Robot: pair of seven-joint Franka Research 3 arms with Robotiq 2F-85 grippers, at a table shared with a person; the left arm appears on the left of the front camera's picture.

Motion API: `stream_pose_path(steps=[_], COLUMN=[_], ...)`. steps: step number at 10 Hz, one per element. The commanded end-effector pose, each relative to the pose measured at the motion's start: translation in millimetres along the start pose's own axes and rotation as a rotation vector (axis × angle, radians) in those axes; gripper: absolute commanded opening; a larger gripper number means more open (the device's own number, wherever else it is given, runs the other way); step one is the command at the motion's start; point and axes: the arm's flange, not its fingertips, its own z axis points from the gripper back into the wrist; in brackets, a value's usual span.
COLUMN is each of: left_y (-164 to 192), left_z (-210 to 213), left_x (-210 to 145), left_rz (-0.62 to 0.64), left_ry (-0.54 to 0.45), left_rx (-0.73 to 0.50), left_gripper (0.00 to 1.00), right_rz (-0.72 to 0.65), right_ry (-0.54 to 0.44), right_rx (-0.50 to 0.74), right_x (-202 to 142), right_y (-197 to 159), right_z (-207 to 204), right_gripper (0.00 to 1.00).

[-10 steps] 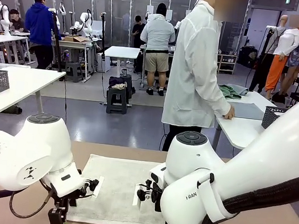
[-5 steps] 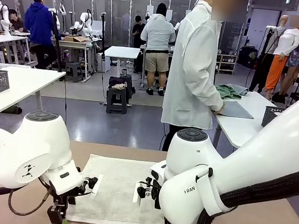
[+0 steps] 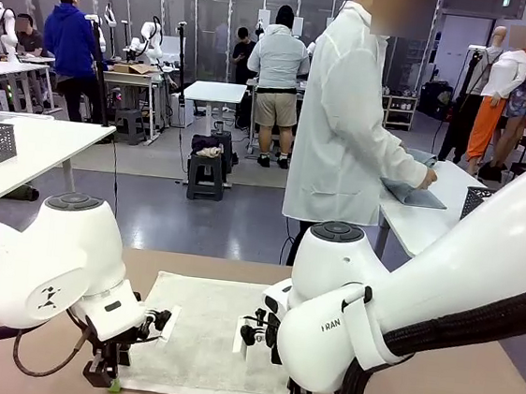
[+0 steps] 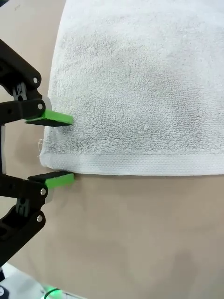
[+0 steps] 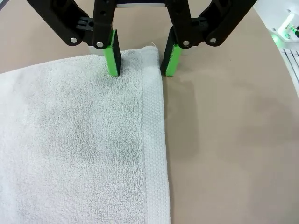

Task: Fold the towels and place them in the basket.
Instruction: When a person lays out a Towel with hook on the table, fold it in half twice.

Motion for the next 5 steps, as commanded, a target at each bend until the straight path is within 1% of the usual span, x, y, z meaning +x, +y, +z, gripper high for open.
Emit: stream_pose_path(steps=[1, 5], left_y=[2.8, 7.6], left_z=[12.3, 16.9], left_x=[3.6, 3.7], left_rz=[-0.007, -0.005], left_ry=[0.033, 0.044], left_rx=[-0.017, -0.046], left_gripper=[0.52, 0.52], right_rz=[0.014, 0.02], right_ry=[-0.005, 0.001], right_rx=[0.03, 0.048], right_x=[-2.0, -1.8], right_y=[-2.9, -6.7], right_z=[6.3, 7.1], right_gripper=[0.5, 0.5])
